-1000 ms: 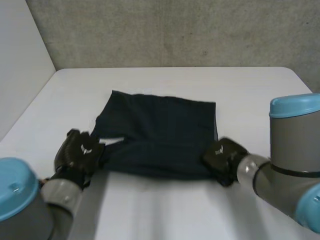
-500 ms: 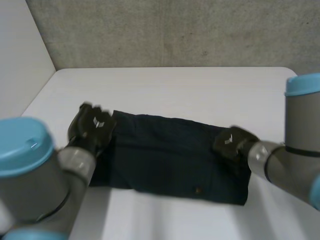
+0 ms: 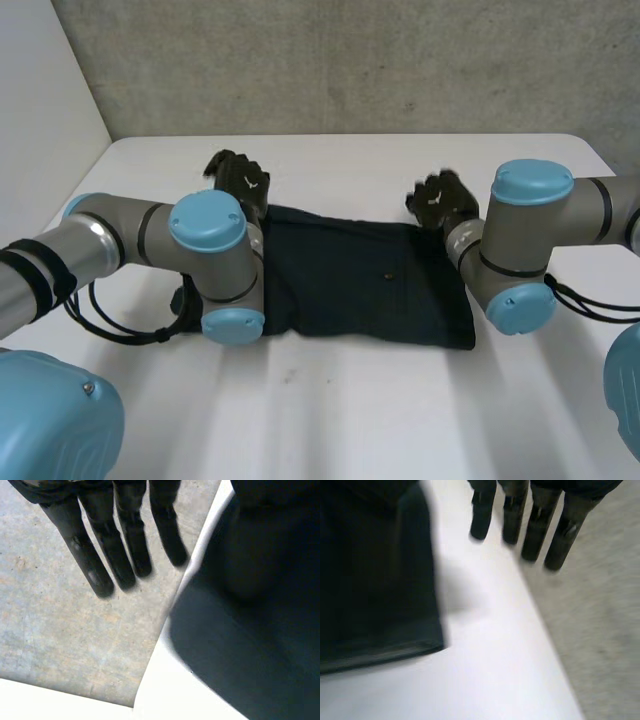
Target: Fold the shorts.
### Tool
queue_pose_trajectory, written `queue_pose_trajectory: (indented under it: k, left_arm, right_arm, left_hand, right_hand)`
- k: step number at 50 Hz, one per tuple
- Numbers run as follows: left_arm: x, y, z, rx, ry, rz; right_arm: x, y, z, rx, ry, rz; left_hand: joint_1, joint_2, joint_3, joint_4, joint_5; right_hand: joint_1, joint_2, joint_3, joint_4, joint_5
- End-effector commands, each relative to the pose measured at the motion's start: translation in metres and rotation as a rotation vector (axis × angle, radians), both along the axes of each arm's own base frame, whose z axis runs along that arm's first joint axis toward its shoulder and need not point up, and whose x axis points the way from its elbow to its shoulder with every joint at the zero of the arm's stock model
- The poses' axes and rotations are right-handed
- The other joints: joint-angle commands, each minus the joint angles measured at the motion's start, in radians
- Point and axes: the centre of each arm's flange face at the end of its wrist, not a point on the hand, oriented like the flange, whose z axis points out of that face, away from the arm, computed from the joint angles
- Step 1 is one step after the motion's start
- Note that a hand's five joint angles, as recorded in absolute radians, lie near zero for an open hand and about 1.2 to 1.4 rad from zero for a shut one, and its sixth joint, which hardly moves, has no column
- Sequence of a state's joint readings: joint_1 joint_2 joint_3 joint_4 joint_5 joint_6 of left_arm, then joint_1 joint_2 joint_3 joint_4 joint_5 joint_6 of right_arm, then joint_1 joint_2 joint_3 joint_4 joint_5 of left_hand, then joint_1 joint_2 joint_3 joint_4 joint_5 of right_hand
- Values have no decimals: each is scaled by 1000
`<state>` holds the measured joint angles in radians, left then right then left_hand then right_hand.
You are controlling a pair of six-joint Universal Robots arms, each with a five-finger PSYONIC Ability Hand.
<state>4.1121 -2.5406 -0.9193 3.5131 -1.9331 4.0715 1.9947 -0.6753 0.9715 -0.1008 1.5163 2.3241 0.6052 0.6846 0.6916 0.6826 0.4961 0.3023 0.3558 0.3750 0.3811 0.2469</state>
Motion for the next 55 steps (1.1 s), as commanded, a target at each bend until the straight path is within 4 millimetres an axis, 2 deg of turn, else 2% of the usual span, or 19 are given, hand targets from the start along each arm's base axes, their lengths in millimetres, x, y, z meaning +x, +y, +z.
queue_pose_trajectory:
  k: [1, 3, 6, 7, 9, 11, 16, 18, 23, 27, 29, 35, 37, 39, 43, 47, 49, 54, 55]
  left_arm:
    - [1, 8, 3, 19, 13, -7]
    - [5, 13, 20, 13, 54, -10]
    - [12, 20, 35, 23, 112, -16]
    - [18, 27, 45, 34, 172, -20]
    - [25, 33, 54, 50, 232, -26]
    - [36, 45, 67, 80, 325, -52]
    - [63, 68, 80, 164, 481, -113]
    - [73, 74, 80, 196, 519, -123]
    - [98, 93, 62, 291, 573, -103]
    - [107, 100, 46, 330, 579, -75]
    - [110, 99, 43, 316, 587, -69]
    - [111, 97, 42, 297, 594, -66]
    - [111, 97, 44, 292, 596, -70]
    - [111, 98, 43, 293, 596, -69]
    - [111, 98, 43, 292, 596, -66]
    - [112, 100, 43, 295, 595, -67]
    - [113, 101, 46, 287, 598, -70]
    - [113, 102, 49, 278, 602, -71]
    - [113, 102, 50, 277, 602, -73]
  right_arm:
    - [-13, -6, 58, -133, -173, -45]
    - [-24, -1, 81, -128, -258, -65]
    - [-32, 9, 104, -120, -340, -74]
    - [-37, 19, 114, -94, -384, -81]
    - [-42, 28, 114, -46, -396, -91]
    - [-52, 44, 106, 68, -398, -120]
    - [-68, 78, 79, 327, -387, -158]
    - [-73, 97, 62, 456, -401, -162]
    - [-77, 120, 26, 576, -411, -121]
    - [-76, 122, 9, 532, -435, -79]
    - [-75, 119, -3, 493, -439, -71]
    - [-75, 111, -27, 501, -411, -80]
    - [-76, 109, -29, 487, -391, -92]
    - [-77, 106, -26, 465, -392, -99]
    - [-85, 98, -19, 415, -388, -148]
    - [-91, 91, 14, 299, -387, -158]
    - [-100, 86, 31, 229, -346, -169]
    - [-123, 74, 37, 152, -165, -203]
    - [-127, 71, 41, 116, -75, -196]
  left_hand:
    - [-431, -510, -517, -508, -496]
    - [-431, -510, -517, -508, -496]
    - [-431, -510, -517, -508, -496]
    - [-431, -510, -517, -508, -496]
    - [-431, -510, -517, -508, -496]
    - [-431, -510, -517, -508, -496]
    - [-431, -510, -517, -508, -496]
    - [-431, -510, -517, -508, -496]
    - [-431, -510, -517, -508, -496]
    - [-431, -510, -517, -508, -496]
    - [-431, -510, -517, -508, -496]
    - [-427, -506, -513, -504, -492]
    - [-427, -506, -513, -504, -492]
    - [-427, -506, -513, -504, -492]
    - [-427, -506, -513, -504, -492]
    - [-427, -506, -513, -504, -492]
    - [-427, -506, -513, -504, -492]
    - [-427, -506, -513, -504, -492]
    - [-427, -506, -513, -504, -492]
  right_hand:
    - [-128, -181, -200, -207, -247]
    - [-128, -181, -200, -207, -247]
    - [-128, -181, -200, -207, -247]
    - [-128, -181, -200, -207, -247]
    - [-128, -181, -200, -207, -247]
    - [-128, -181, -200, -207, -247]
    - [-128, -181, -200, -207, -247]
    - [-128, -181, -200, -207, -247]
    - [-128, -181, -200, -207, -247]
    - [-124, -177, -196, -203, -243]
    - [-10, -63, -82, -88, -129]
    - [205, 151, 132, 126, 86]
    - [735, 681, 662, 656, 616]
    - [1093, 1039, 1020, 1014, 973]
    - [1094, 1040, 1021, 1015, 975]
    - [1094, 1040, 1021, 1015, 975]
    - [1094, 1040, 1021, 1015, 975]
    - [1094, 1040, 1021, 1015, 975]
    - [1094, 1040, 1021, 1015, 975]
